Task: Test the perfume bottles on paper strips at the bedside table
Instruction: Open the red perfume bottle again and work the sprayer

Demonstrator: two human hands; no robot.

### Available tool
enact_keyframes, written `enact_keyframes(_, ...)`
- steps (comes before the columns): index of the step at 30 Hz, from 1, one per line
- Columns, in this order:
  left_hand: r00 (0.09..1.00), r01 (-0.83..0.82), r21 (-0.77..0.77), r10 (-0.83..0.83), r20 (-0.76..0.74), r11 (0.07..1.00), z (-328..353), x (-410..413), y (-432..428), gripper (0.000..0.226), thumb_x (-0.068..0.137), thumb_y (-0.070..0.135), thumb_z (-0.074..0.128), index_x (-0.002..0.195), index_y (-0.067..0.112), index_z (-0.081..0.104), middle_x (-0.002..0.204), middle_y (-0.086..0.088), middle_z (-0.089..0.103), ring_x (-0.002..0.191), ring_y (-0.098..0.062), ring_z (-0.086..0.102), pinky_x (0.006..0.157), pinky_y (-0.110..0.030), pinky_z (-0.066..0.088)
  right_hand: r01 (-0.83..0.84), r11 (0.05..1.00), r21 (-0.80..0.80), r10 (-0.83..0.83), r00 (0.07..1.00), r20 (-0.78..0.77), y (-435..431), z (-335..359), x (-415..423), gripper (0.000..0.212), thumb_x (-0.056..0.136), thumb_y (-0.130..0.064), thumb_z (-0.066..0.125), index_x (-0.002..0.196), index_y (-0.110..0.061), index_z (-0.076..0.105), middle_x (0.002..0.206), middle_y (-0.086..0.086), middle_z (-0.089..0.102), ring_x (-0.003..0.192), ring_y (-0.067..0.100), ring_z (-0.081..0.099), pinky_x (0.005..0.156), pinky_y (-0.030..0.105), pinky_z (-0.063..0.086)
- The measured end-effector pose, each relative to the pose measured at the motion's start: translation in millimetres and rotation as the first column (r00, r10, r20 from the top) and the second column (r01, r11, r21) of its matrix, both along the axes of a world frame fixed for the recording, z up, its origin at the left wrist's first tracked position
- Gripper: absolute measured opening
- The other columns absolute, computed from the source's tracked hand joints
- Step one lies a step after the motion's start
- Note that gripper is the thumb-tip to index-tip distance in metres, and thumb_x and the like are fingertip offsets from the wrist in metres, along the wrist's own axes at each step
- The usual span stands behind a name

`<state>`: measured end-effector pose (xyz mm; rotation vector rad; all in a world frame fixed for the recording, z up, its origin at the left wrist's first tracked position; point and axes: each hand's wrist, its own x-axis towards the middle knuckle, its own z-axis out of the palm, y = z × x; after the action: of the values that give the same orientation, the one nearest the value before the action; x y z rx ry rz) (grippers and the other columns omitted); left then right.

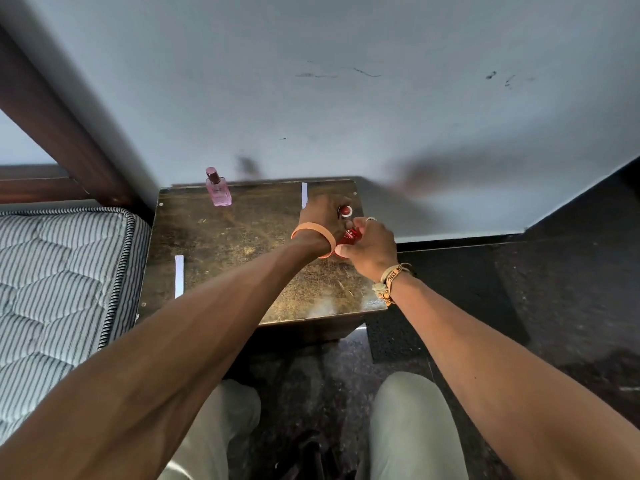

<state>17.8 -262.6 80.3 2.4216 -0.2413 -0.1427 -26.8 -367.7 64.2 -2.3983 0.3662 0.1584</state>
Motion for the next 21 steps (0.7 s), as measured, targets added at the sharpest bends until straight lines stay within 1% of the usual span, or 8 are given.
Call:
enact_keyframes(2, 1.0, 0.026, 0.025, -0.026, 0.001, 0.999, -1, 0, 0, 0.028, 0.084, 0.009, 0.067, 0.111, 0.013, 0.069, 0.107, -0.004, 0.071, 0.098, -0.022, 0.065, 0.085, -0.029, 0.051, 0.017, 1.0, -0.004, -0.017, 1.0, 0.017, 2, -3, 0, 0.037, 0.076, -0.018, 0.082, 0.11, -0.011, 0.07, 0.111, 0.008, 0.072, 0.104, 0.024, 0.066, 0.094, 0.037, 0.052)
enact_keyframes(5, 0.998, 0.056, 0.073, -0.058, 0.03, 0.996, 2, 1, -1, 0.022, 0.084, 0.012, 0.067, 0.106, 0.012, 0.069, 0.105, -0.005, 0.07, 0.098, -0.023, 0.064, 0.076, -0.027, 0.047, 0.059, 0.998, -0.037, -0.057, 0.997, 0.048, 4, -8, 2, 0.031, 0.082, -0.02, 0.077, 0.112, -0.015, 0.072, 0.109, 0.007, 0.073, 0.102, 0.024, 0.067, 0.092, 0.036, 0.054)
enact_keyframes(8, 0.994, 0.054, 0.115, -0.064, 0.083, 0.992, 1, 2, 0, 0.019, 0.083, 0.016, 0.068, 0.101, 0.01, 0.069, 0.101, -0.005, 0.068, 0.085, -0.02, 0.057, 0.068, -0.024, 0.038, 0.075, 0.995, -0.069, -0.07, 0.995, 0.07, 5, -11, 3, 0.025, 0.085, -0.02, 0.075, 0.11, -0.018, 0.073, 0.105, 0.006, 0.074, 0.099, 0.024, 0.069, 0.086, 0.034, 0.055)
enact_keyframes(10, 0.994, 0.033, 0.123, -0.045, 0.101, 0.992, -2, 3, 0, 0.019, 0.082, 0.011, 0.067, 0.1, 0.009, 0.07, 0.1, -0.006, 0.071, 0.078, -0.016, 0.051, 0.068, -0.025, 0.04, 0.064, 0.993, -0.095, -0.058, 0.996, 0.073, 5, -11, 3, 0.028, 0.085, -0.02, 0.074, 0.113, -0.017, 0.072, 0.108, 0.007, 0.073, 0.101, 0.024, 0.068, 0.086, 0.033, 0.054)
enact_keyframes(13, 0.994, 0.063, 0.104, -0.071, 0.077, 0.993, -4, 4, 0, 0.027, 0.077, 0.005, 0.069, 0.103, 0.013, 0.071, 0.092, -0.001, 0.072, 0.084, -0.019, 0.062, 0.08, -0.033, 0.054, 0.062, 0.992, -0.109, -0.054, 0.996, 0.072, 5, -11, 5, 0.031, 0.085, -0.021, 0.075, 0.115, -0.016, 0.071, 0.11, 0.007, 0.073, 0.102, 0.024, 0.068, 0.088, 0.033, 0.053)
enact_keyframes(15, 0.998, 0.038, 0.018, -0.038, 0.048, 0.999, -5, 2, 2, 0.037, 0.074, 0.009, 0.075, 0.109, 0.019, 0.071, 0.096, 0.002, 0.072, 0.09, -0.015, 0.065, 0.087, -0.033, 0.054, 0.067, 0.992, -0.111, -0.059, 0.995, 0.074, 5, -12, 5, 0.029, 0.084, -0.023, 0.076, 0.112, -0.017, 0.072, 0.107, 0.005, 0.073, 0.1, 0.023, 0.069, 0.085, 0.031, 0.053)
enact_keyframes(17, 0.999, -0.028, -0.074, 0.031, 0.037, 0.997, -9, 1, 5, 0.045, 0.069, 0.02, 0.083, 0.112, 0.02, 0.07, 0.104, 0.002, 0.073, 0.094, -0.013, 0.067, 0.086, -0.029, 0.054, 0.07, 0.99, -0.12, -0.06, 0.995, 0.084, 7, -15, 4, 0.026, 0.084, -0.024, 0.076, 0.109, -0.018, 0.073, 0.103, 0.004, 0.074, 0.097, 0.021, 0.07, 0.082, 0.029, 0.053)
enact_keyframes(21, 0.996, -0.038, -0.042, 0.042, 0.078, 0.998, -10, 0, 6, 0.032, 0.073, 0.019, 0.079, 0.104, 0.018, 0.073, 0.103, 0.002, 0.074, 0.097, -0.015, 0.067, 0.089, -0.026, 0.051, 0.067, 0.987, -0.144, -0.055, 0.995, 0.087, 8, -15, 6, 0.027, 0.085, -0.023, 0.076, 0.112, -0.02, 0.073, 0.104, 0.005, 0.075, 0.097, 0.021, 0.069, 0.083, 0.03, 0.054)
